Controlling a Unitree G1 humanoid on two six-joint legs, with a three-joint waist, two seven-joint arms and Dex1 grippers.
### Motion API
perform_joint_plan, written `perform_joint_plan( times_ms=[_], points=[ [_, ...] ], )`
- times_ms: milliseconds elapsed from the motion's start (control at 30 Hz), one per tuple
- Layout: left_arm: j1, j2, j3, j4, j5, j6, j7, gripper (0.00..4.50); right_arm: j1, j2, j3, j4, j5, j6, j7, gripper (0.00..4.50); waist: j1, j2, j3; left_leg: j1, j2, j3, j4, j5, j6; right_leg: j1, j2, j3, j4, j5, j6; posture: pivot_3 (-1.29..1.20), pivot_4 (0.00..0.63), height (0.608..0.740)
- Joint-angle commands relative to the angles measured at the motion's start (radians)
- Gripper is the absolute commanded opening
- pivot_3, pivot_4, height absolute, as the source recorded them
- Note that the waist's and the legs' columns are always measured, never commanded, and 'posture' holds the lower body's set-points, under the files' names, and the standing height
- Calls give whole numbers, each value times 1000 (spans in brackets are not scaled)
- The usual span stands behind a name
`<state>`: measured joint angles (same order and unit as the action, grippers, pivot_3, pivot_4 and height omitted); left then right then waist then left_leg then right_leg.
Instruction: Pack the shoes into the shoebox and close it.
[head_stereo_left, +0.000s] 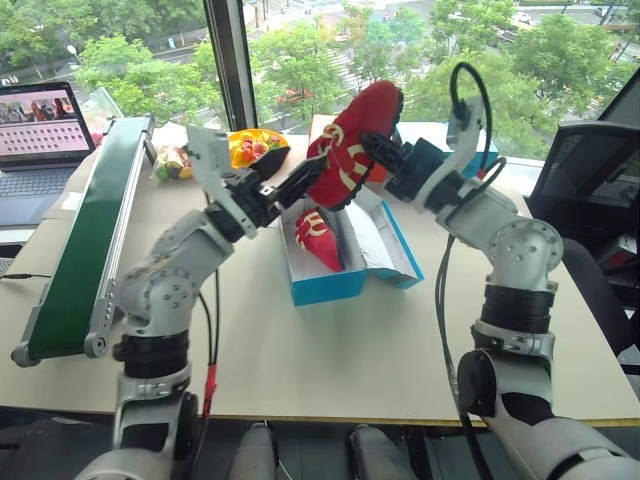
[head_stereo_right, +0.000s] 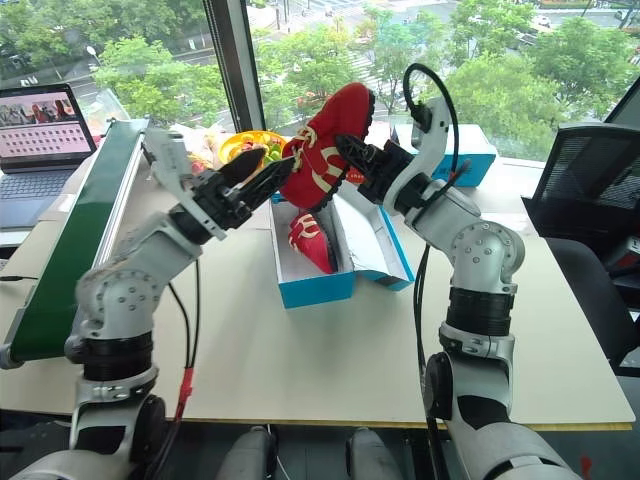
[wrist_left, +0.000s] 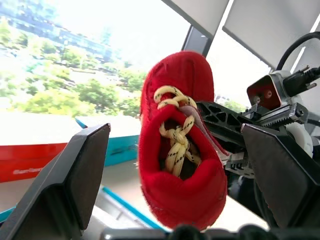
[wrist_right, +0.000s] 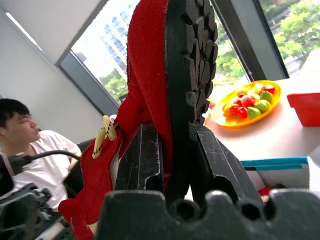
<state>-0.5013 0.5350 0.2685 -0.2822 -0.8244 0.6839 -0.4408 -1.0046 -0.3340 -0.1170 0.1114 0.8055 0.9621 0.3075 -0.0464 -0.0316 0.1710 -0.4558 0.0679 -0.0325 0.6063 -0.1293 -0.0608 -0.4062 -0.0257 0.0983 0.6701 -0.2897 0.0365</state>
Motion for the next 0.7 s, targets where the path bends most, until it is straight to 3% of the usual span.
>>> perform_joint_plan(
  times_ms=[33, 333, 700],
  points=[
    [53, 66, 13, -101, 38, -5, -21, 4500, -11, -13, 142, 31, -101, -22, 124, 334, 1, 0, 0, 0, 0, 0, 0, 0, 0, 0, 0, 0, 0, 0, 0, 0, 150, 739],
    [201, 140, -8, -242, 29, 60, -49, 4500, -14, 1, 298, 189, -303, -147, 287, 334, 5, 0, 0, -1, 0, 0, 0, 0, 0, 0, 0, -1, -2, 0, 0, 0, 150, 739],
    [335, 184, 9, -341, 0, 98, -82, 4500, -131, 34, 268, 390, -411, -259, 422, 334, 4, 0, 0, -1, 0, 0, 0, 0, 0, 0, 0, -1, -2, 0, 0, 0, 150, 739]
  ],
)
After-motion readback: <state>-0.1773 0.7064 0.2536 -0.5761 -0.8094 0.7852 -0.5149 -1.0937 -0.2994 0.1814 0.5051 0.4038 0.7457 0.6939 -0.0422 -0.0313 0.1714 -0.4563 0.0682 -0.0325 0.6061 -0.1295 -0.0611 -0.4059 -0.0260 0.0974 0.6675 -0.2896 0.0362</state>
